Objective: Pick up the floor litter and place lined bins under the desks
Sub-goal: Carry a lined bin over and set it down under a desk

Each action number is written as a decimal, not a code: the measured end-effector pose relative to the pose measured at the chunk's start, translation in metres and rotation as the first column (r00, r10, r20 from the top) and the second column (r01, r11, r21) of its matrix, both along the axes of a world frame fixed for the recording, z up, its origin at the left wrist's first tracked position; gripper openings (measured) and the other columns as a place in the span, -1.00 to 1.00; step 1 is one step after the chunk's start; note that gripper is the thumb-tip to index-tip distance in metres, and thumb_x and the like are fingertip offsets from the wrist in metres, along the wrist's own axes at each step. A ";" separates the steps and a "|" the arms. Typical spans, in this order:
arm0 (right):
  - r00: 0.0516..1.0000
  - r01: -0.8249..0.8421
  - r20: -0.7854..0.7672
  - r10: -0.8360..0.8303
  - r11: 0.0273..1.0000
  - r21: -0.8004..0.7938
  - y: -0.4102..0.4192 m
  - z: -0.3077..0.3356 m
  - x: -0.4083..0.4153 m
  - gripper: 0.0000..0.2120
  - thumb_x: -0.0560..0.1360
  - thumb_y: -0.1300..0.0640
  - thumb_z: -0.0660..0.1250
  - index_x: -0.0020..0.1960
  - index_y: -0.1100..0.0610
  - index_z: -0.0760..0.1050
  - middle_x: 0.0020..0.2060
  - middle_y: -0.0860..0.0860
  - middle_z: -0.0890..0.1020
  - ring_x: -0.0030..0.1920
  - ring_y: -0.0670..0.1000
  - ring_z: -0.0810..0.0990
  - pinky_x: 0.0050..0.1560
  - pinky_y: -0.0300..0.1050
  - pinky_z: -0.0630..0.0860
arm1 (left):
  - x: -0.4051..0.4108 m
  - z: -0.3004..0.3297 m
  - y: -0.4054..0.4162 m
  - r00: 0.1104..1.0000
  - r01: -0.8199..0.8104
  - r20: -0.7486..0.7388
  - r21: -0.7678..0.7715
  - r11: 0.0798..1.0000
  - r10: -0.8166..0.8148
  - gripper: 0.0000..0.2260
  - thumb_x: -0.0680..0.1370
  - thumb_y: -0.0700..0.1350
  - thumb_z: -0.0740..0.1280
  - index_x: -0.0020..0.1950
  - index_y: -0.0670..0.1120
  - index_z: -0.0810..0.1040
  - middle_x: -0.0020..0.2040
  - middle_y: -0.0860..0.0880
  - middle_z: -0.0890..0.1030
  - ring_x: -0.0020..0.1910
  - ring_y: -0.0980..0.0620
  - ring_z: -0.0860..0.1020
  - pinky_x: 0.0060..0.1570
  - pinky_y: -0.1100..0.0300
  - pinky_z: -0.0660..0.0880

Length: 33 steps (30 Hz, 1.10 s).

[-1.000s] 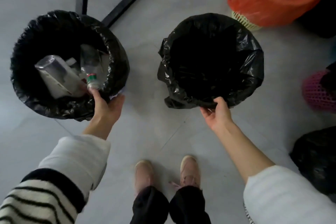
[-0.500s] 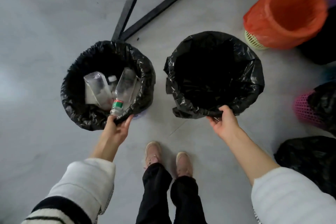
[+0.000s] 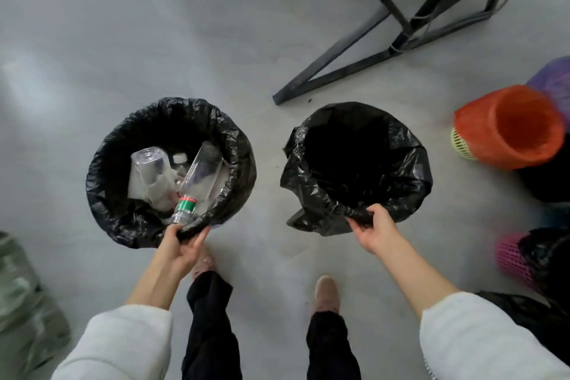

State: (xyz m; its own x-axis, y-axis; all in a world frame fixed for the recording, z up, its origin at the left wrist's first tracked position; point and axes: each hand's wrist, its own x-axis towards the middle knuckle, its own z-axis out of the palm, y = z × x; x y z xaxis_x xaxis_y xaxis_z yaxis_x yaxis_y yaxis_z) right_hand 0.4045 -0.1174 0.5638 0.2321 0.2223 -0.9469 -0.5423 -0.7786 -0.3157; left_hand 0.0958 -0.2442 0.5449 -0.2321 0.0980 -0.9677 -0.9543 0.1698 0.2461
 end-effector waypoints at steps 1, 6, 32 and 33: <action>1.000 -0.006 0.019 0.006 1.000 -0.003 0.005 0.005 -0.019 -0.86 0.56 0.29 0.10 -0.18 0.22 0.32 -0.20 0.16 0.42 -0.22 0.11 0.45 0.12 0.05 0.52 | -0.019 0.004 0.002 1.000 0.017 0.007 -0.002 1.000 -0.017 -0.78 0.61 -0.22 0.07 0.14 -0.23 0.44 0.41 -0.15 0.41 0.39 -0.12 0.39 0.41 0.06 0.28; 0.998 -0.016 0.062 0.018 1.000 -0.020 0.024 0.014 -0.140 -0.89 0.57 0.28 0.09 -0.12 0.24 0.34 -0.02 0.19 0.42 0.04 0.17 0.43 0.26 0.10 0.43 | -0.138 0.023 0.015 0.995 0.096 0.007 -0.042 0.994 -0.096 -0.60 0.61 -0.21 0.08 0.45 -0.24 0.25 0.40 -0.21 0.40 0.37 -0.18 0.40 0.37 -0.03 0.32; 0.921 0.375 0.140 -0.363 0.924 -0.077 0.207 -0.128 -0.292 -0.63 0.59 0.24 0.10 0.39 0.25 0.34 -0.10 0.14 0.51 0.25 0.12 0.50 0.15 -0.10 0.45 | -0.295 -0.157 0.370 0.706 0.708 -0.037 0.030 0.705 -0.707 -0.81 0.57 -0.24 0.18 0.16 -0.26 0.36 -0.18 -0.21 0.56 -0.52 -0.03 0.64 -0.52 0.18 0.58; 0.916 0.387 0.153 -0.372 0.918 -0.084 0.209 -0.135 -0.290 -0.66 0.60 0.25 0.10 0.34 0.27 0.38 -0.16 0.15 0.50 0.22 0.12 0.51 0.16 -0.09 0.43 | -0.292 -0.171 0.383 0.694 0.720 -0.044 0.037 0.693 -0.719 -0.80 0.56 -0.23 0.18 0.17 -0.26 0.36 -0.18 -0.21 0.56 -0.53 -0.02 0.63 -0.53 0.18 0.58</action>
State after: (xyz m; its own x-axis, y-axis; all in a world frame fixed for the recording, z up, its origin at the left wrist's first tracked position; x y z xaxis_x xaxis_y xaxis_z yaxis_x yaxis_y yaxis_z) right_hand 0.1149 0.0915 0.4286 0.4023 -0.0116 -0.9154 -0.7633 -0.5564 -0.3284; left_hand -0.1958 0.1392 0.3735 -0.0942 0.2905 -0.9522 -0.5388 0.7894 0.2941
